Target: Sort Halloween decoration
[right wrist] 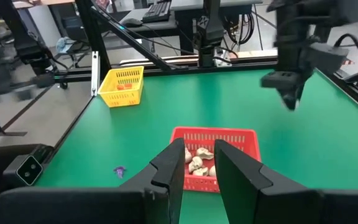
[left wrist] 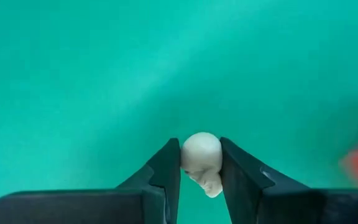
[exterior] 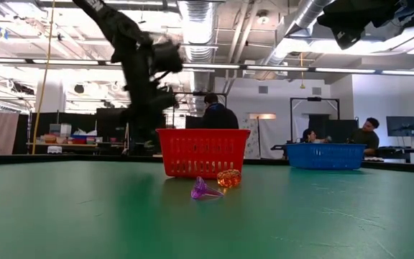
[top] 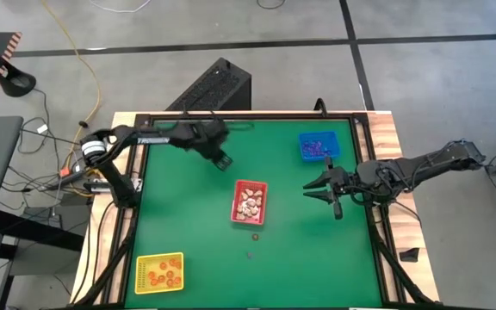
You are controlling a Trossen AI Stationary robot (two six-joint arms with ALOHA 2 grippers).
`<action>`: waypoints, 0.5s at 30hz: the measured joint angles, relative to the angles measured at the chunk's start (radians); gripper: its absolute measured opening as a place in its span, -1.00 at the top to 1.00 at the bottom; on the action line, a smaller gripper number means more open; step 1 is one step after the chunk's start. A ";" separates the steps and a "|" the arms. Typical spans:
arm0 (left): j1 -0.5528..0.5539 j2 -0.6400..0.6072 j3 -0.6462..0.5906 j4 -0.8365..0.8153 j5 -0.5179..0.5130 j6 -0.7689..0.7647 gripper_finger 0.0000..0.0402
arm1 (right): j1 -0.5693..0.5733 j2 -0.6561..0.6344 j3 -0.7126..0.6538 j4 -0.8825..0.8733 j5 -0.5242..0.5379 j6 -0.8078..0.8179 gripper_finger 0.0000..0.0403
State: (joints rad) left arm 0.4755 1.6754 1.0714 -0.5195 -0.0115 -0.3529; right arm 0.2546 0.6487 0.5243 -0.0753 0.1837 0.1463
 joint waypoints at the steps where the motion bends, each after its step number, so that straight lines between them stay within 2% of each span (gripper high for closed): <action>1: -0.043 -0.001 0.000 0.064 0.015 0.004 0.60 | -0.001 0.000 0.000 0.000 0.000 0.000 0.41; 5: -0.221 -0.003 0.000 0.296 0.038 0.087 0.64 | -0.001 0.000 0.000 0.000 0.000 -0.021 0.41; 9: -0.360 -0.002 0.001 0.469 -0.047 0.144 0.64 | -0.001 0.000 0.000 0.000 0.000 -0.023 0.41; 15: -0.456 0.005 0.002 0.506 -0.075 0.110 0.59 | -0.001 0.000 0.000 0.001 0.000 -0.023 0.41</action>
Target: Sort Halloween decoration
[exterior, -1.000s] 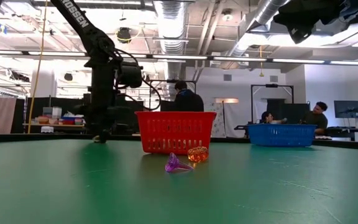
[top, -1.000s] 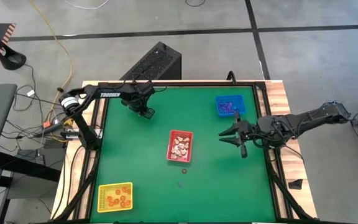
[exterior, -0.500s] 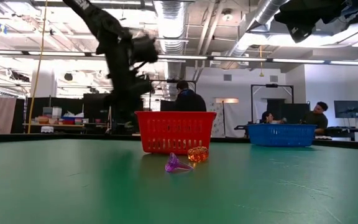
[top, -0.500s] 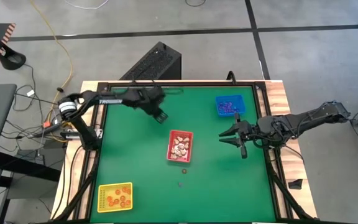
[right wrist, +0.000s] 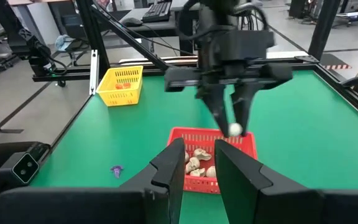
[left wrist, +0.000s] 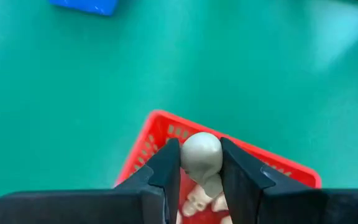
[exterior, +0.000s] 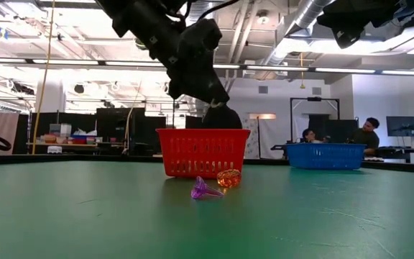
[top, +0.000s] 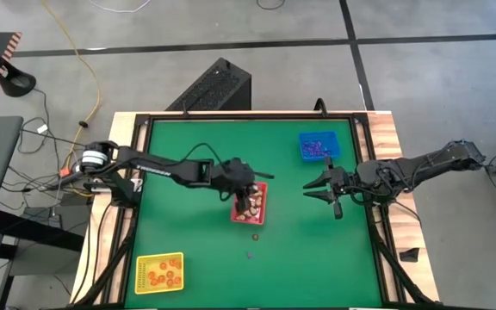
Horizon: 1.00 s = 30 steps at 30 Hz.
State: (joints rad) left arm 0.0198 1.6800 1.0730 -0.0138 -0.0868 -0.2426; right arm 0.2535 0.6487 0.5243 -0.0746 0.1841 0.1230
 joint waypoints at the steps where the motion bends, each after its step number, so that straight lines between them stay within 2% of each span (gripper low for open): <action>1: -0.009 0.002 0.000 -0.002 -0.005 -0.004 0.58 | 0.000 0.000 0.000 0.000 0.000 0.000 0.41; 10: -0.020 0.040 0.001 -0.043 0.009 0.012 0.28 | -0.001 0.000 0.000 0.008 0.000 0.000 0.41; 14: -0.020 0.040 0.001 -0.045 0.068 0.027 0.20 | -0.001 0.000 0.000 0.007 0.000 0.000 0.41; 17: -0.031 0.027 0.000 -0.031 0.157 0.050 0.20 | -0.001 0.000 0.000 0.007 0.000 0.000 0.41; 22: -0.131 0.023 0.002 0.050 0.288 0.099 0.27 | -0.001 0.000 0.000 0.007 0.000 0.000 0.41; 26: -0.253 0.064 0.001 0.091 0.232 0.167 0.32 | -0.001 0.000 0.000 0.007 0.000 0.000 0.41; 30: -0.358 0.138 0.001 0.199 0.161 0.208 0.34 | -0.001 0.000 0.000 0.010 0.000 0.000 0.41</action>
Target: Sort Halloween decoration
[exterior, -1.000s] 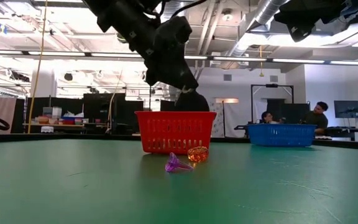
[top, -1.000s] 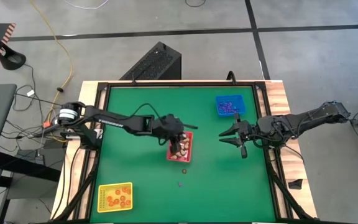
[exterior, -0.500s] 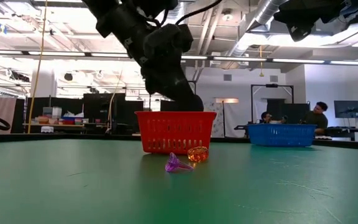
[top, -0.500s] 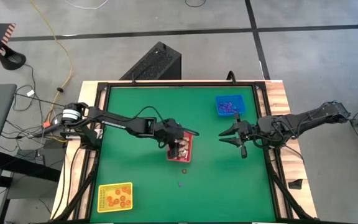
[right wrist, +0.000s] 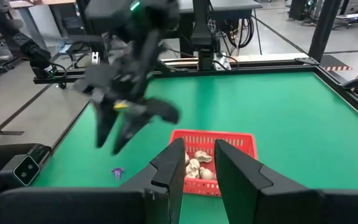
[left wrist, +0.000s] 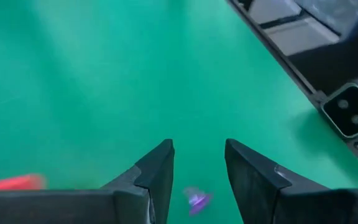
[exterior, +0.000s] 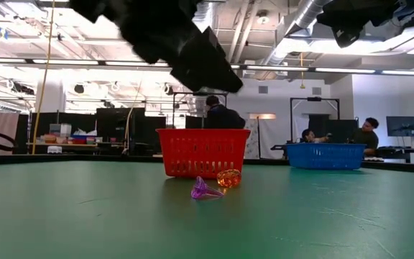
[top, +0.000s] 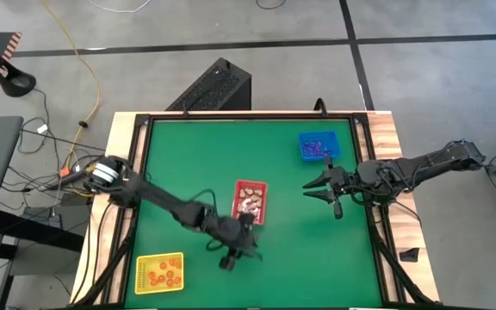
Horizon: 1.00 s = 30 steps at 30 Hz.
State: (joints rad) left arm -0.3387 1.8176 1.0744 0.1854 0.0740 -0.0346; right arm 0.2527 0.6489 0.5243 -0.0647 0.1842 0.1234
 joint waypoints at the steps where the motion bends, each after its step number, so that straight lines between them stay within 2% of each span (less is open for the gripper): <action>1: -0.020 0.024 0.000 0.034 -0.014 0.009 0.34 | 0.000 0.000 0.000 0.002 0.000 0.000 0.41; 5: -0.078 0.109 0.000 0.139 -0.061 0.079 0.34 | 0.000 0.000 0.000 0.030 0.000 0.000 0.41; 10: -0.109 0.166 -0.001 0.158 -0.162 0.124 0.30 | 0.003 0.000 0.000 0.053 0.000 0.002 0.41; 20: -0.099 0.166 0.000 0.024 -0.170 0.078 0.23 | 0.000 0.016 0.000 0.052 0.000 0.000 0.41; 30: -0.089 0.221 0.002 0.033 -0.132 0.061 0.23 | -0.034 0.034 0.000 0.051 0.000 0.000 0.41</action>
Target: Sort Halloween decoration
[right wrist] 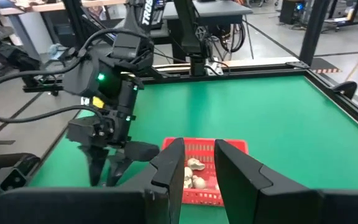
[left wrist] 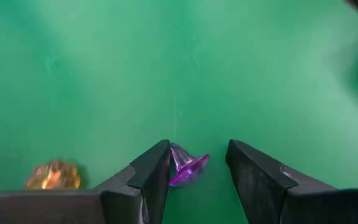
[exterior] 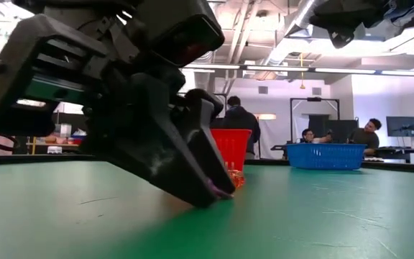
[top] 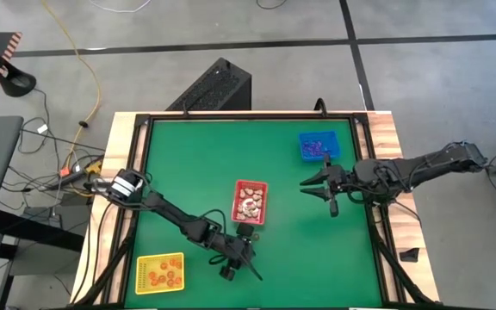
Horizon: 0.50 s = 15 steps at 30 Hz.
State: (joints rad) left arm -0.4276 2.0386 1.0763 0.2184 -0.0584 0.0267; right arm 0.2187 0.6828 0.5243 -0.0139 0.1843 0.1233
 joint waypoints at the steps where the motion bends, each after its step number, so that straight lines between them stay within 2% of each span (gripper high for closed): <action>1: 0.000 0.003 0.000 0.000 0.000 -0.002 0.23 | -0.004 0.004 0.000 0.000 0.000 0.000 0.41; 6: 0.005 0.005 0.000 -0.003 0.002 0.000 0.36 | -0.016 0.022 0.000 0.000 0.000 0.000 0.41; 15: 0.026 0.006 0.000 -0.003 0.000 0.005 0.95 | -0.024 0.026 0.000 0.003 0.000 0.001 0.41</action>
State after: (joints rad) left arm -0.4016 2.0445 1.0762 0.2155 -0.0588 0.0315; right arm 0.1951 0.7086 0.5243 -0.0113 0.1843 0.1238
